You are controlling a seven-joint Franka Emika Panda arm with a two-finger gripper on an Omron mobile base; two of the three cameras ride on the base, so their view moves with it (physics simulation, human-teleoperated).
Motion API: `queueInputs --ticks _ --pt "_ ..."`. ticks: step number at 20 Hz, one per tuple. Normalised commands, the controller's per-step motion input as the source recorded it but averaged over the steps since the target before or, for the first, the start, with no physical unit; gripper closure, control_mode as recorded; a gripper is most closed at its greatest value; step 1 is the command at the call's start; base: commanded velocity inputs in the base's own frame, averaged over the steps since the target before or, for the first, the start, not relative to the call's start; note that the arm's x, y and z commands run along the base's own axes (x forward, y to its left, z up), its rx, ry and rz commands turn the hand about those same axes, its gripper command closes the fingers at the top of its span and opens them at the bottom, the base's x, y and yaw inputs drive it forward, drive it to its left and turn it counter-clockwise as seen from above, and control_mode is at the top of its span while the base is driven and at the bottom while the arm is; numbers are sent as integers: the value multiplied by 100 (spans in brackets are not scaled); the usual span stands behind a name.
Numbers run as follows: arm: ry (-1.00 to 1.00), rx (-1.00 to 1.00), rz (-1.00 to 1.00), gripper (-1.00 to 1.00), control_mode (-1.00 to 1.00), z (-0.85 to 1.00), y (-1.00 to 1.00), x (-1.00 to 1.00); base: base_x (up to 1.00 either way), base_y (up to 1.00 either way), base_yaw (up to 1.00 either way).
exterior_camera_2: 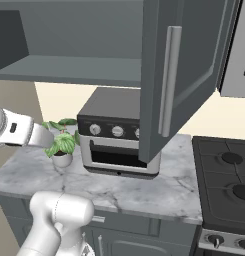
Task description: Open the cabinet and move the ladle to the pot. Then close the cabinet.
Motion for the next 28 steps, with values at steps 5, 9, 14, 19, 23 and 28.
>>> queueInputs --ticks 5,9,14,19,23,28 --pt "-8 1 -9 -100 -100 10 -4 -69 0 0 0" --pt "-6 3 -2 -100 -100 3 20 -32 0 0 0" --pt "-5 10 3 -100 -100 0 47 0 0 0 0" --pt "-7 10 11 -100 -100 1 70 -1 0 0 0" --pt "-24 3 6 -100 -100 17 68 -29 0 0 0" --pt "-27 0 3 -100 -100 8 57 -18 0 0 0"
